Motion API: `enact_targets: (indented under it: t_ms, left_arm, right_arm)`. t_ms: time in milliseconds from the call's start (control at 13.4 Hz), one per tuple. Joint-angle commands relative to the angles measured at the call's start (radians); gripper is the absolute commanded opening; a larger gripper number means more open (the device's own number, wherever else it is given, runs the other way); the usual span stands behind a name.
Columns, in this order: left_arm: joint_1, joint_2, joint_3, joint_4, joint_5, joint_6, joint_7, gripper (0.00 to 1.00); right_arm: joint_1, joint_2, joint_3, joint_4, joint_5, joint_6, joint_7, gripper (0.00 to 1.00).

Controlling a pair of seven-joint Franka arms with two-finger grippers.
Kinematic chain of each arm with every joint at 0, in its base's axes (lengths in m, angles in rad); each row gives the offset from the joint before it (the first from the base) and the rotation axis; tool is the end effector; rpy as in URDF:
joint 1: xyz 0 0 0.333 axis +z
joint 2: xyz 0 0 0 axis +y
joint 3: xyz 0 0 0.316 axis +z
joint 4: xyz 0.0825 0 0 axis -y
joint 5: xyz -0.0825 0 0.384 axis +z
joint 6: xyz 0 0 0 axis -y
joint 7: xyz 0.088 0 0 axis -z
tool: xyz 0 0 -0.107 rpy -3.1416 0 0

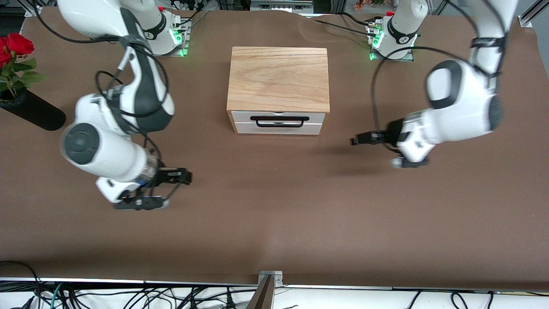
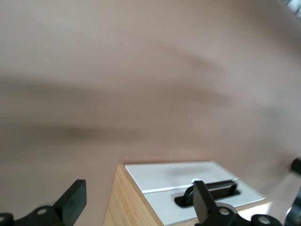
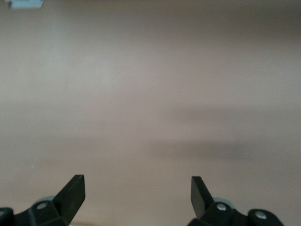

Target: Close drawer with both arms simultaneously

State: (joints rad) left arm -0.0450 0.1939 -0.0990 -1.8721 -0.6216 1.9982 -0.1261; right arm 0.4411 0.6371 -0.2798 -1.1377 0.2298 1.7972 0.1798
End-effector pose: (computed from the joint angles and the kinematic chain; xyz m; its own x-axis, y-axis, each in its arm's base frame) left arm 0.5939 -0.1192 0.4158 0.9572 0.2043 -0.2050 0.2823 -0.8148 0.5063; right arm 0.7108 0.1940 0.4472 0.9994 -0.0101 0.0318 -0.0079 -0.9977 -0.0677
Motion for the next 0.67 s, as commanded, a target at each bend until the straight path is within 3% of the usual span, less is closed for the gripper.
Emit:
enact_targets:
  t_ms: [0, 224, 374, 599]
  left_arm:
    - [0.01, -0.106, 0.008, -0.028, 0.027, -0.037, -0.003, 1.0]
    - [0.017, -0.151, 0.05, 0.085, 0.199, -0.224, -0.009, 1.0]
    - [0.019, -0.177, 0.068, 0.175, 0.365, -0.364, -0.012, 1.0]
    - [0.019, -0.202, 0.108, 0.232, 0.532, -0.502, -0.012, 1.0]
  right_arm:
    - [-0.01, -0.088, -0.068, -0.011, -0.012, -0.071, 0.0, 1.0]
    - [-0.009, -0.172, -0.189, -0.01, -0.009, -0.197, 0.0, 1.0]
    - [-0.027, -0.217, -0.185, -0.011, -0.018, -0.191, 0.001, 1.0]
    - [-0.077, -0.266, -0.173, -0.028, -0.043, -0.208, -0.003, 1.0]
